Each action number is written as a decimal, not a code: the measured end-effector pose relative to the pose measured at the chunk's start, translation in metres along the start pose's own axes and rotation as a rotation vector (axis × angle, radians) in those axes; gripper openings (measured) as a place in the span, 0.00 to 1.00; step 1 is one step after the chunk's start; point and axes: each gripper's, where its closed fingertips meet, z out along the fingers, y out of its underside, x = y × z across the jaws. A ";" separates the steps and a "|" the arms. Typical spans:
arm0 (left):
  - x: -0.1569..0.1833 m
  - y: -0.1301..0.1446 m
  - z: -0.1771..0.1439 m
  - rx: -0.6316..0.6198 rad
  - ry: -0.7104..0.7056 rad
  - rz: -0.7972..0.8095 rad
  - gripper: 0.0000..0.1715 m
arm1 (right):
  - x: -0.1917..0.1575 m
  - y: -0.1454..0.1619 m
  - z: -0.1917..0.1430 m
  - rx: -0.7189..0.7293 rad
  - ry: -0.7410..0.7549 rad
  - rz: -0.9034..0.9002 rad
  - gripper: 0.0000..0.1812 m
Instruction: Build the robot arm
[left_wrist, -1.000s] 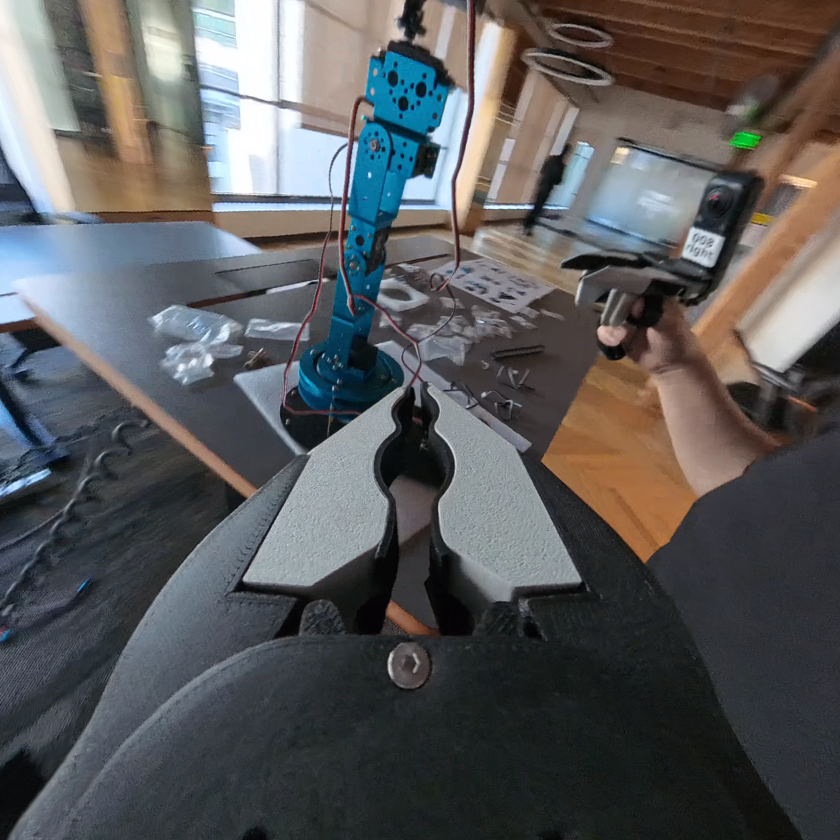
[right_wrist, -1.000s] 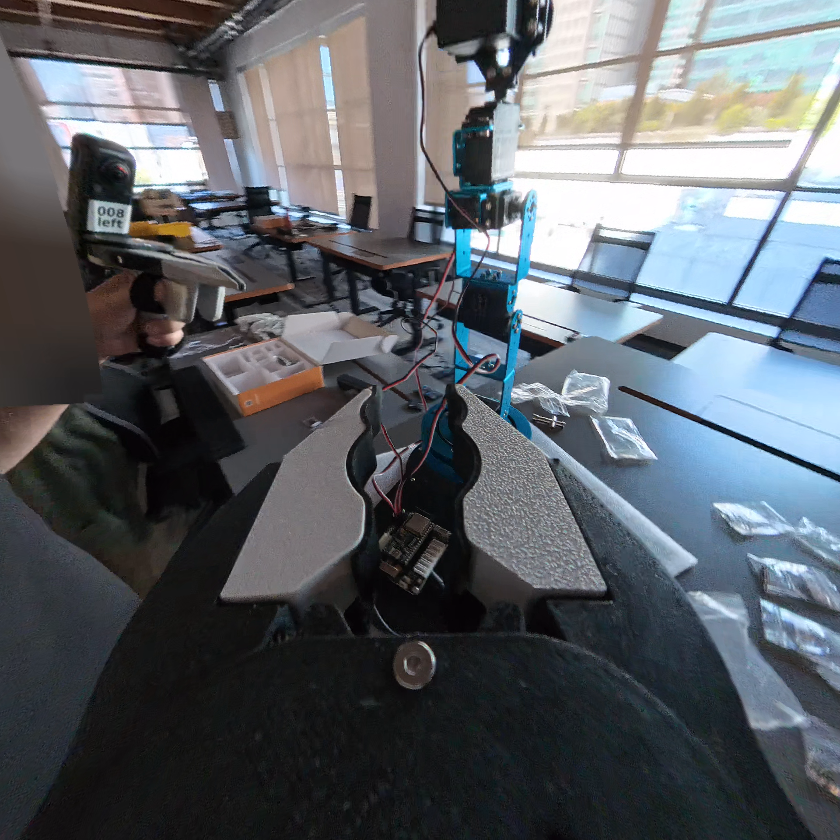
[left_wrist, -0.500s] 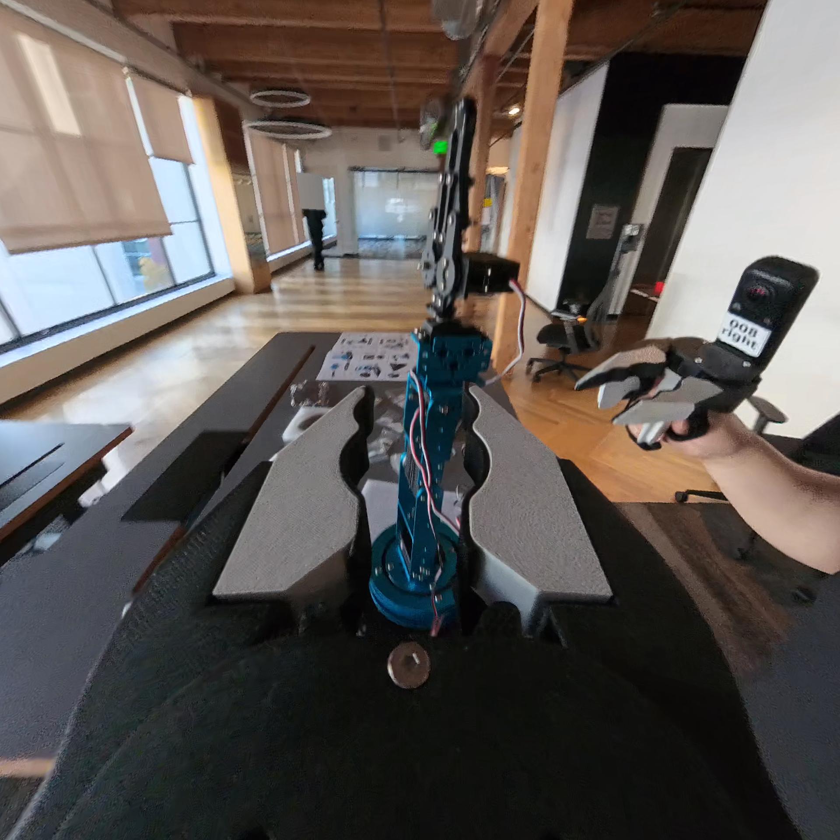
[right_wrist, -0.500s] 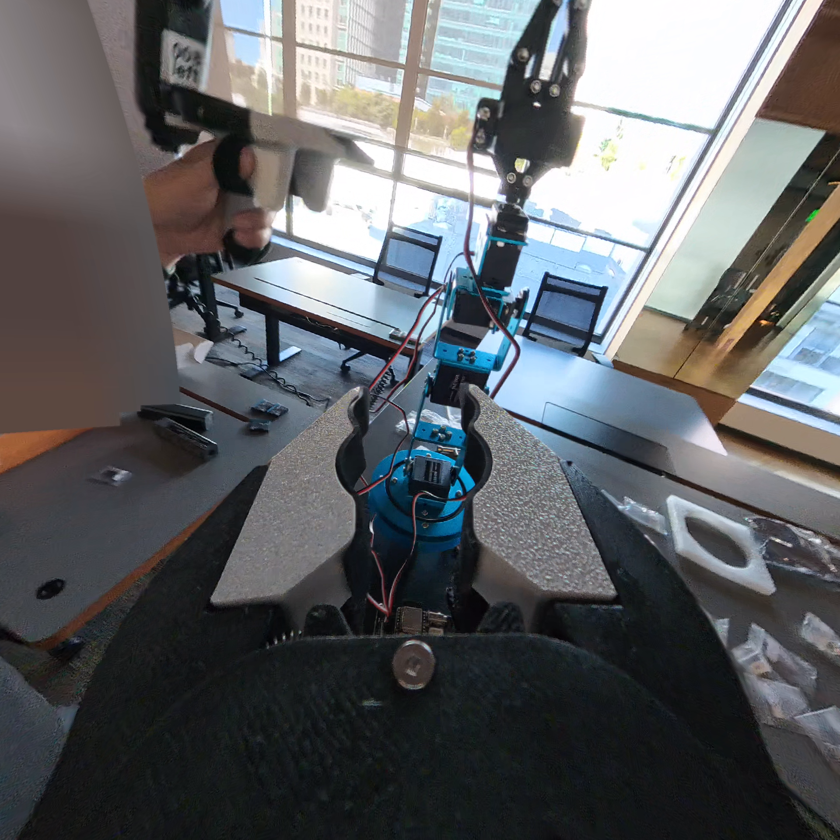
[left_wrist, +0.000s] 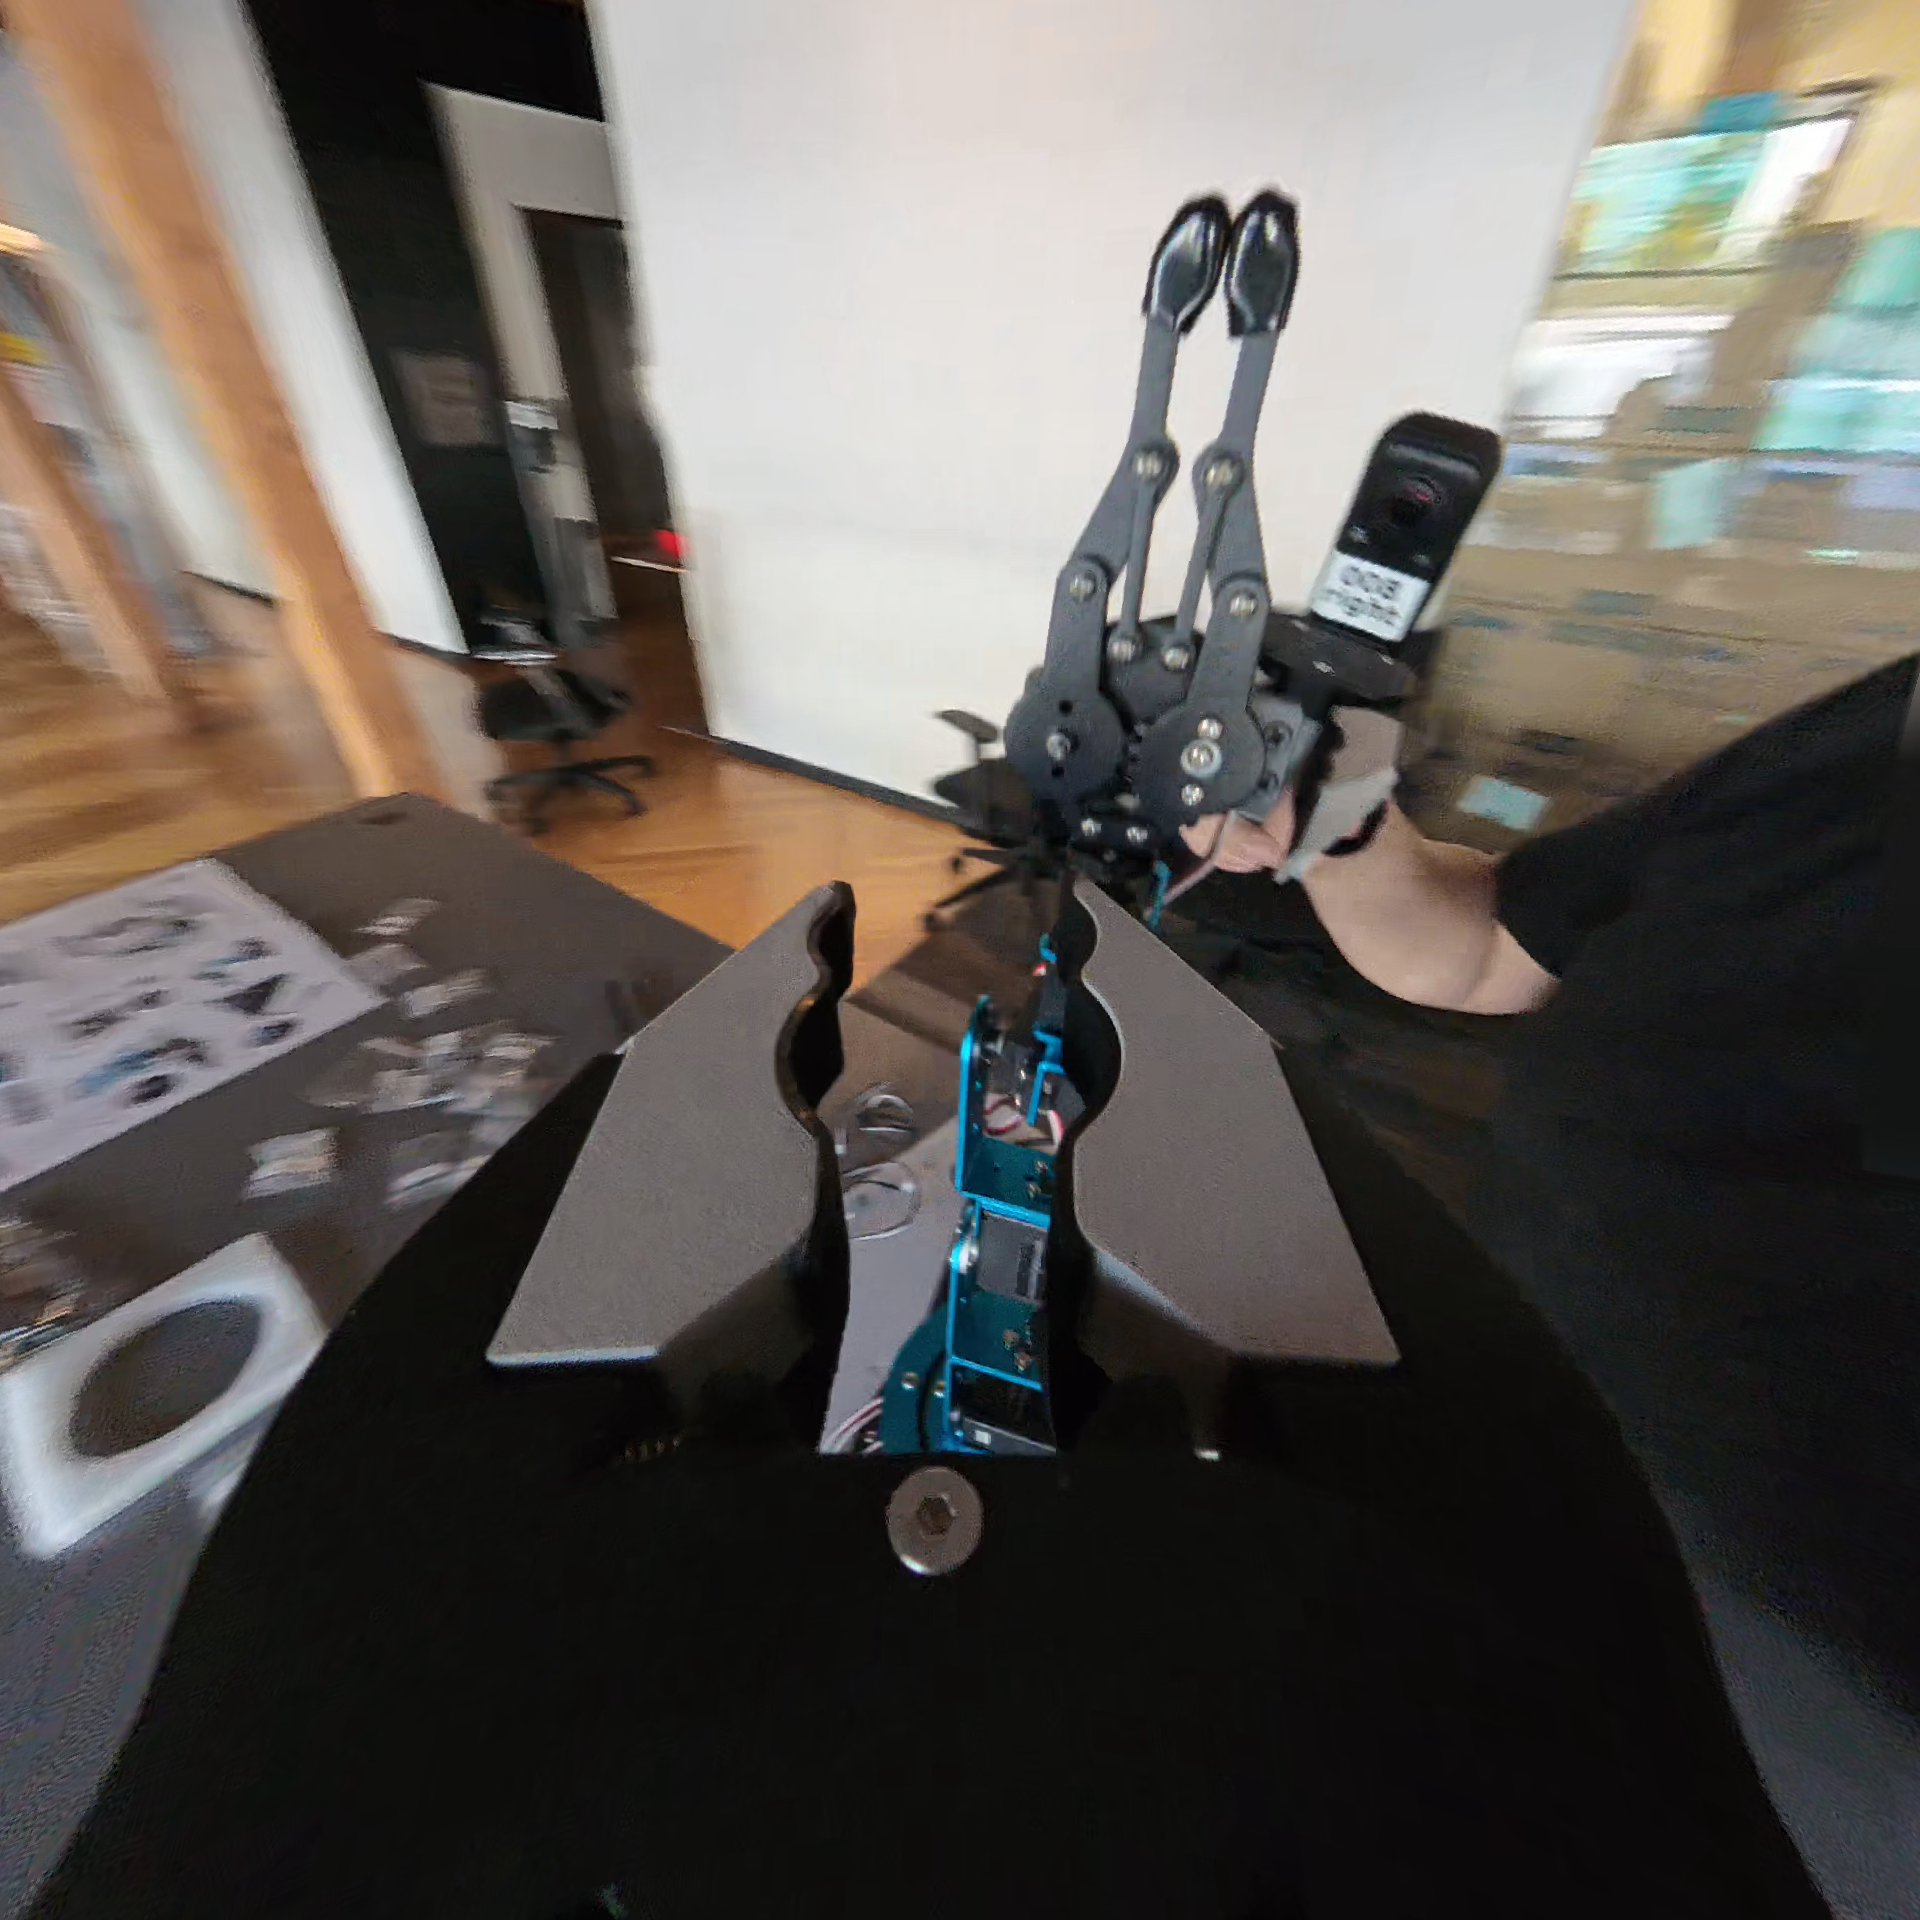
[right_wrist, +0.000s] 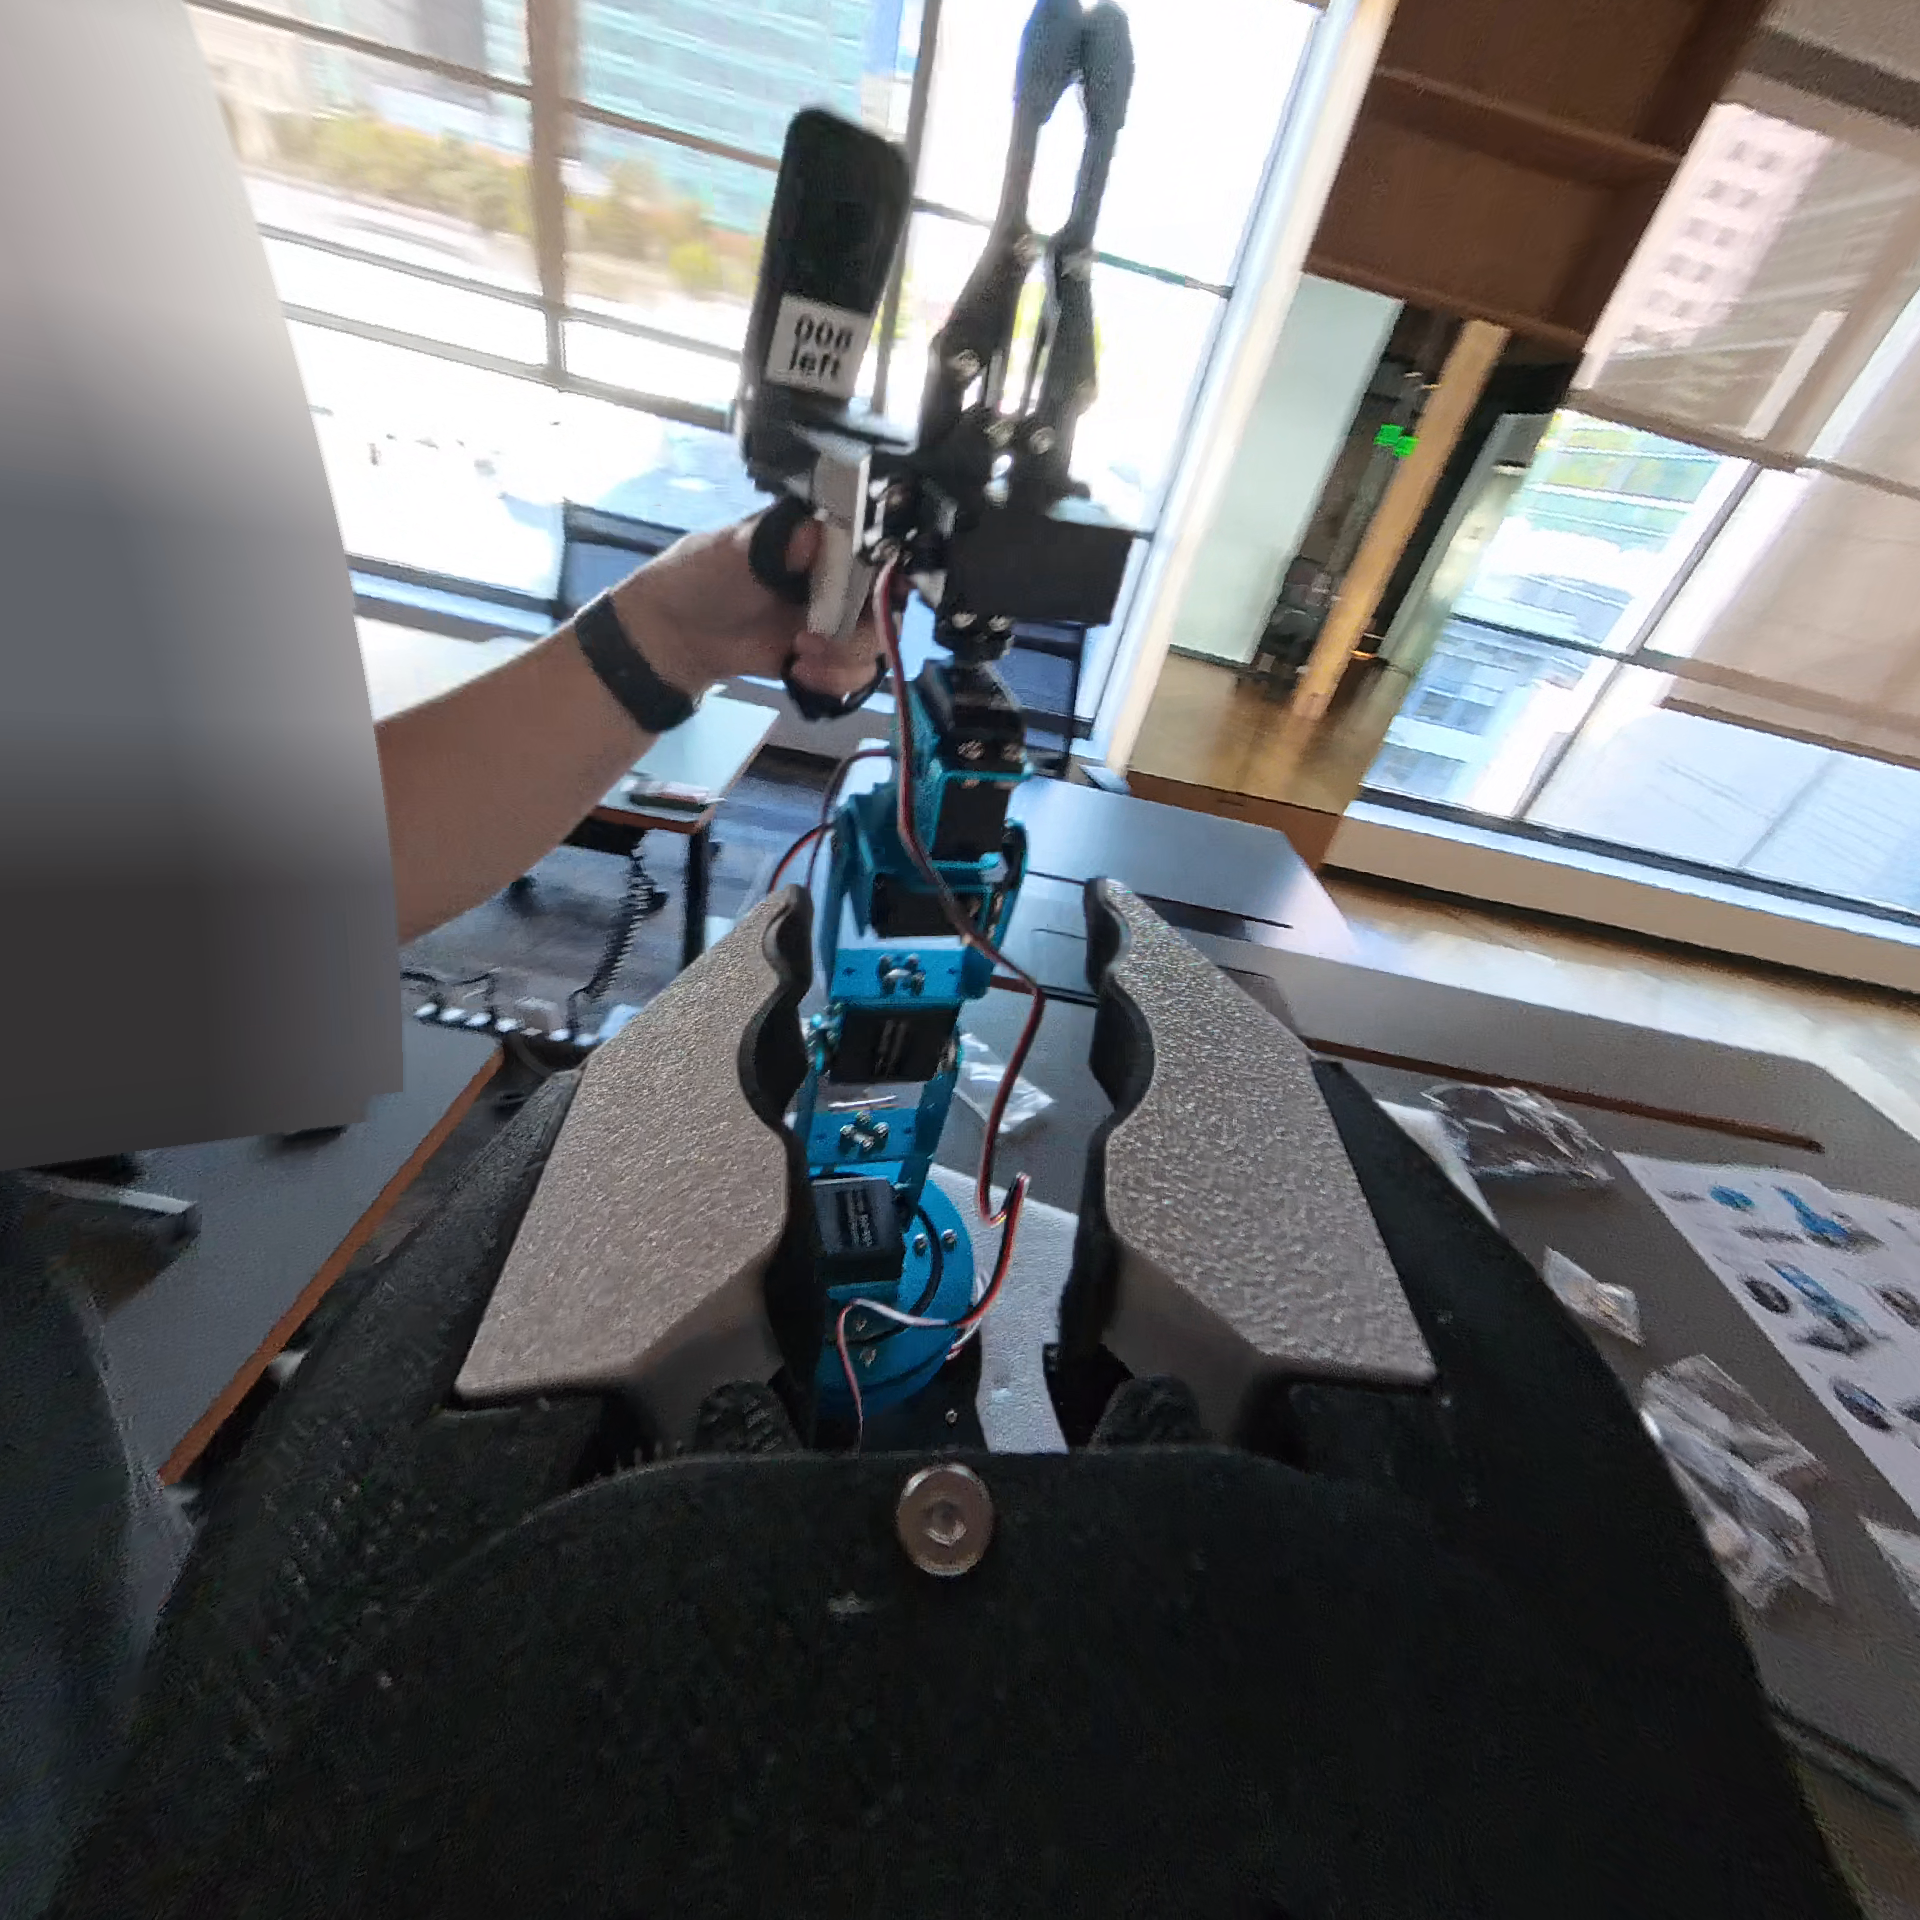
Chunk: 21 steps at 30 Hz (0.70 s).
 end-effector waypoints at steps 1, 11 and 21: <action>-0.001 0.004 0.000 0.006 0.062 -0.018 0.21 | 0.001 -0.005 0.003 -0.003 0.046 0.001 0.29; 0.019 0.011 0.003 0.126 0.368 -0.065 0.17 | 0.002 -0.053 0.022 -0.045 0.216 -0.053 0.28; 0.007 0.022 -0.014 0.186 0.278 -0.089 0.19 | 0.004 -0.052 0.037 -0.153 0.369 -0.140 0.32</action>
